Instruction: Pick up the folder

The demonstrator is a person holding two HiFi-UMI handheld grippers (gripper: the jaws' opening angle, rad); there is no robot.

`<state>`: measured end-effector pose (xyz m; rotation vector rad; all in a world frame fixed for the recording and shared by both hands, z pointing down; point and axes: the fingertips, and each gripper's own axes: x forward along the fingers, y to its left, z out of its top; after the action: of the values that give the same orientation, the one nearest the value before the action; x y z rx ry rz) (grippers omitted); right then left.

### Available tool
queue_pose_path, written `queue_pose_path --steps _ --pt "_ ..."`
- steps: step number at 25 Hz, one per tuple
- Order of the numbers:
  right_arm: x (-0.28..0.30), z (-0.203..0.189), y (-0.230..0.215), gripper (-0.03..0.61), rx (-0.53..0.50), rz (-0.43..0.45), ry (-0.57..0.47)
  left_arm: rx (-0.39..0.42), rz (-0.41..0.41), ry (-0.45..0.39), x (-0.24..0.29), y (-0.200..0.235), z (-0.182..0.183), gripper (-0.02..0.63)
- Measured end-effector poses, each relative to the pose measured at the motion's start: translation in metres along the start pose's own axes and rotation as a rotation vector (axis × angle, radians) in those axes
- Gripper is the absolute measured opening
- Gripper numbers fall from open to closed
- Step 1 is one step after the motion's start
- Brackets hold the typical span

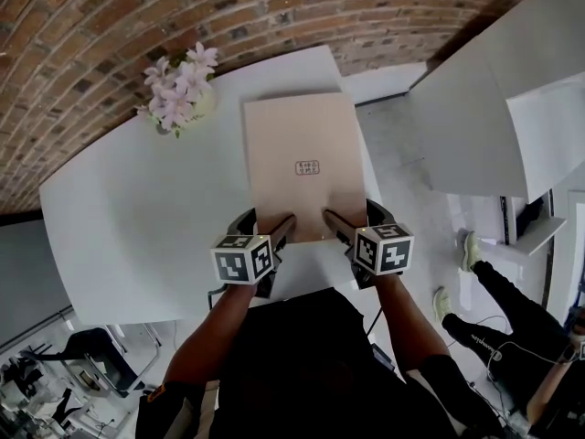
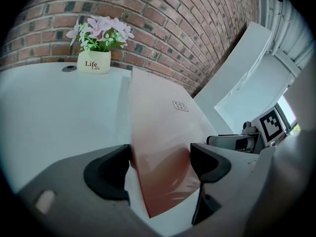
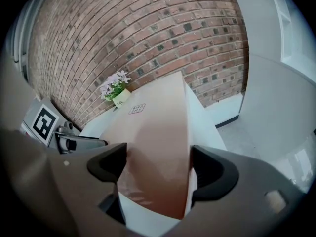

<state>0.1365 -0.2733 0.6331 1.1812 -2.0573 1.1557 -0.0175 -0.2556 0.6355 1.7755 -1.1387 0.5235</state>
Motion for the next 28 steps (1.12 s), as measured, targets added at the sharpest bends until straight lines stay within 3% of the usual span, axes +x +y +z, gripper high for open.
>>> queue_pose_path --steps 6,14,28 --pt "-0.011 0.005 0.01 0.419 -0.059 -0.015 -0.032 -0.009 0.005 -0.045 -0.013 -0.005 -0.002 0.394" --pt "-0.043 0.005 0.04 0.419 -0.076 -0.028 -0.101 0.069 -0.003 -0.138 -0.054 -0.017 0.004 0.393" --pt "-0.115 -0.03 0.121 0.419 -0.089 -0.043 -0.197 0.143 -0.036 -0.26 -0.159 -0.032 -0.027 0.393"
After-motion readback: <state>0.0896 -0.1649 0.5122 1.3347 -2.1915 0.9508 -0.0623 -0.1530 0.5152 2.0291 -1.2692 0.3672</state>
